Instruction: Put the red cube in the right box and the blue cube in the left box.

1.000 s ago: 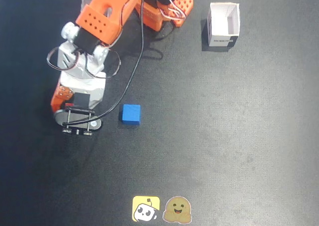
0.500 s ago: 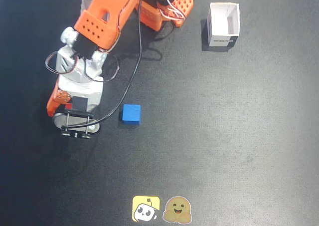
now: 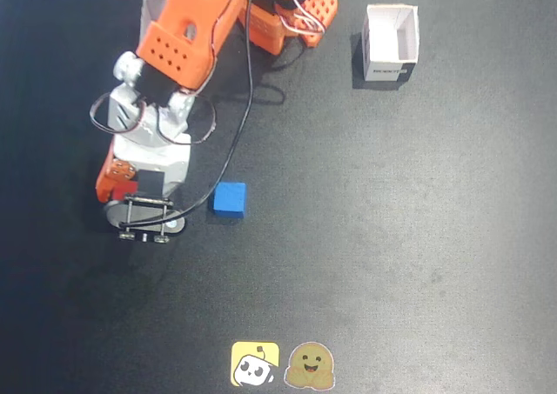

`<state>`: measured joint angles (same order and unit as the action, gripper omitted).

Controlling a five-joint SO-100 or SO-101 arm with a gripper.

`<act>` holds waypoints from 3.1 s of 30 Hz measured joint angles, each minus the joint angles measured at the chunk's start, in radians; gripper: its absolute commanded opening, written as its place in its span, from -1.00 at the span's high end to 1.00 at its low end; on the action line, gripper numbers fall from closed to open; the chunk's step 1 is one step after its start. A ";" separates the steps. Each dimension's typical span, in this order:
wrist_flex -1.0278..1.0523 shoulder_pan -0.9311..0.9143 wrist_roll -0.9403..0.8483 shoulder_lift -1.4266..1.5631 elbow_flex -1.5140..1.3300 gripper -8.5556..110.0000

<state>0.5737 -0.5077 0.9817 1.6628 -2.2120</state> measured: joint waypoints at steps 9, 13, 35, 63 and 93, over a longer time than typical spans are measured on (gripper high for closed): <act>-0.023 -0.006 -0.003 -0.038 -0.003 0.48; -0.040 -0.011 -0.009 -0.084 -0.003 0.48; -0.044 -0.052 -0.012 -0.101 -0.003 0.63; 0.428 -0.256 0.025 0.247 0.067 0.62; 0.660 -0.673 0.321 0.388 0.026 0.62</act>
<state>1.2333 -1.1812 1.3023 2.0509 -2.1859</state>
